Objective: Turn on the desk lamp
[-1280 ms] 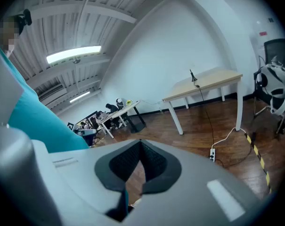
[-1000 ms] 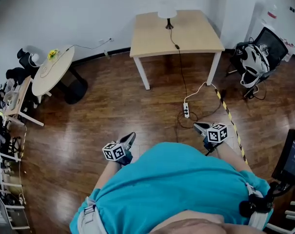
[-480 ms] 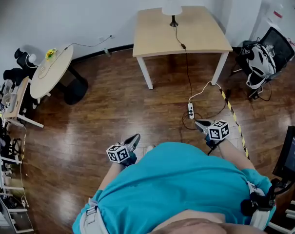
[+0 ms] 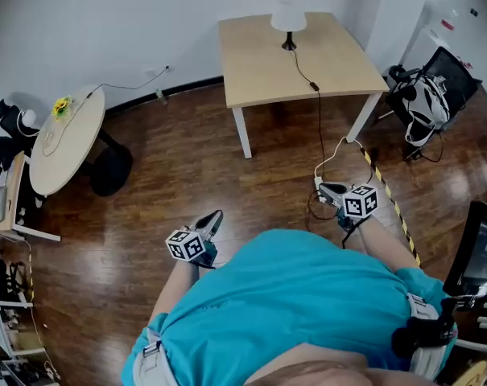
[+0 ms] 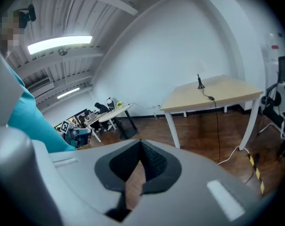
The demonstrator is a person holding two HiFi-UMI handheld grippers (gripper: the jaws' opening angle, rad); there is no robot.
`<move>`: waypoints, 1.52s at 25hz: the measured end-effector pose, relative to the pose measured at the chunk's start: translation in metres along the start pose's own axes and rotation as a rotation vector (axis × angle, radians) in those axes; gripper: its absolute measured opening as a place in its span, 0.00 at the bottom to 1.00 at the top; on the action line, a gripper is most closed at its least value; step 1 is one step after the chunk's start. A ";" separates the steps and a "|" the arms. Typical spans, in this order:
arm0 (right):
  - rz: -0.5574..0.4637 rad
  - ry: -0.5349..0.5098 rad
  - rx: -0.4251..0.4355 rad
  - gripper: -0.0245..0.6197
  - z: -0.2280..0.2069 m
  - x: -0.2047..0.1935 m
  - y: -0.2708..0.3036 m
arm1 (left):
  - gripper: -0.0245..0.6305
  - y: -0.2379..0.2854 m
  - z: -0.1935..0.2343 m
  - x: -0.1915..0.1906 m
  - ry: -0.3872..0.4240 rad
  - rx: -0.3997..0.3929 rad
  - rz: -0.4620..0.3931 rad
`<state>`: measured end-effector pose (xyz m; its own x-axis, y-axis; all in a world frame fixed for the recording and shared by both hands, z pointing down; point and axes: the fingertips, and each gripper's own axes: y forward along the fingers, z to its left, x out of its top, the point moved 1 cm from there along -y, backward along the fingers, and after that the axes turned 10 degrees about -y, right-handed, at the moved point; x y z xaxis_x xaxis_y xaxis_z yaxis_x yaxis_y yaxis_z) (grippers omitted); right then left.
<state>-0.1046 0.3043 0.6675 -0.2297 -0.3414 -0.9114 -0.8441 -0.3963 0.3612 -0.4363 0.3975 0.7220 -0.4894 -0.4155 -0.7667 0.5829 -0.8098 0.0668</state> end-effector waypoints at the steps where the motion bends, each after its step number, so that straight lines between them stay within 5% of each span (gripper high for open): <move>1: 0.012 -0.011 -0.002 0.04 -0.003 0.012 0.010 | 0.04 0.007 0.011 0.016 -0.005 -0.005 -0.002; 7: 0.060 0.056 -0.041 0.04 -0.061 0.031 0.046 | 0.04 0.057 0.039 0.061 -0.070 -0.026 -0.033; 14: 0.044 0.048 0.016 0.04 -0.164 0.050 0.090 | 0.04 0.120 0.065 0.089 -0.004 0.055 -0.019; 20: 0.041 0.016 0.085 0.04 -0.285 0.068 0.116 | 0.04 0.222 0.075 0.123 -0.014 0.142 -0.071; 25: 0.009 0.022 0.106 0.04 -0.388 0.114 0.145 | 0.04 0.334 0.100 0.165 0.000 0.168 -0.022; 32: -0.001 0.106 0.023 0.04 -0.478 0.173 0.187 | 0.04 0.465 0.141 0.243 0.029 0.044 0.104; 38: 0.048 0.168 -0.173 0.04 -0.524 0.225 0.219 | 0.04 0.558 0.185 0.332 0.066 -0.126 0.215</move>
<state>-0.0874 -0.3056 0.6447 -0.1712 -0.4943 -0.8522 -0.7357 -0.5112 0.4443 -0.3930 -0.2691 0.6228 -0.3050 -0.5411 -0.7837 0.7474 -0.6460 0.1552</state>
